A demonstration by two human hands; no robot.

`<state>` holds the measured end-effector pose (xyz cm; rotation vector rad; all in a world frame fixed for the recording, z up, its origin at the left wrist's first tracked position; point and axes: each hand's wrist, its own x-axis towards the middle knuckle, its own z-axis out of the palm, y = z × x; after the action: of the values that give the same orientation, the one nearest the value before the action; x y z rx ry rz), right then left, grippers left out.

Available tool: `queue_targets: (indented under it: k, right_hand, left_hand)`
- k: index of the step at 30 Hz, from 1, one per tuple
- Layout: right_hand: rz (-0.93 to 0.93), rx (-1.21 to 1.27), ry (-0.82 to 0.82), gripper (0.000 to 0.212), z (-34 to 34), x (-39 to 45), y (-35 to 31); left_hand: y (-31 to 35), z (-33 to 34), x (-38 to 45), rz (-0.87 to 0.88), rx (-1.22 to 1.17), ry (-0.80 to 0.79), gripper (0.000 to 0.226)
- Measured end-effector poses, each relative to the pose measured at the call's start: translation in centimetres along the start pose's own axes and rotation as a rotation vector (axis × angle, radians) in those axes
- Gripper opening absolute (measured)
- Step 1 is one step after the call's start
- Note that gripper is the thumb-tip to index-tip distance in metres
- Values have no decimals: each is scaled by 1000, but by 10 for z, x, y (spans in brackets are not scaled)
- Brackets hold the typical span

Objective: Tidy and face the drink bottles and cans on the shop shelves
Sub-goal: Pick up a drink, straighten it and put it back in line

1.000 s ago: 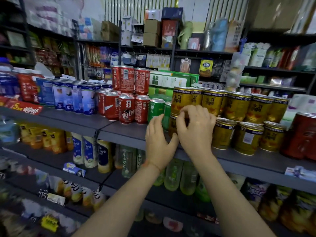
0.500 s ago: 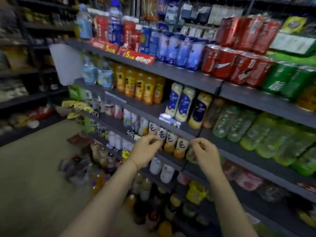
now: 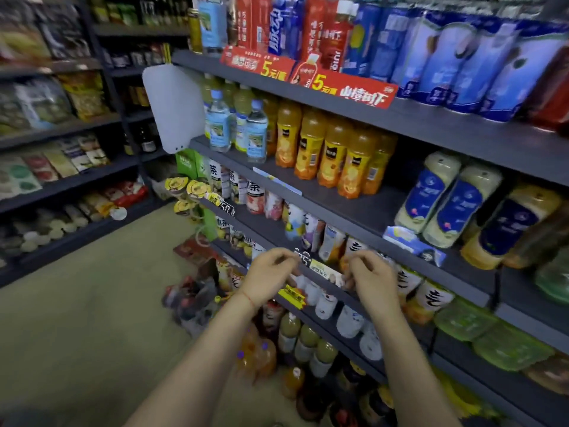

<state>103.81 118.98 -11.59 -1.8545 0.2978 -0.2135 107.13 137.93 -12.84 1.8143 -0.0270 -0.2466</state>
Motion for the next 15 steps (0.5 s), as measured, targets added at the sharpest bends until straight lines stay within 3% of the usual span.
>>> queue_targets:
  k: [5,12,15]
  right_hand:
    - [-28,52,-104,22,80,86,-39]
    - [-169,16,-150,11,164,184,-91]
    - [-198,-34,-127,33,203,221,-109]
  left_hand:
    - [26,-70,81,19,123,72,17]
    - [34,-140,171,53,-2,291,17]
    - [29,-166,205,87,-49,354,15]
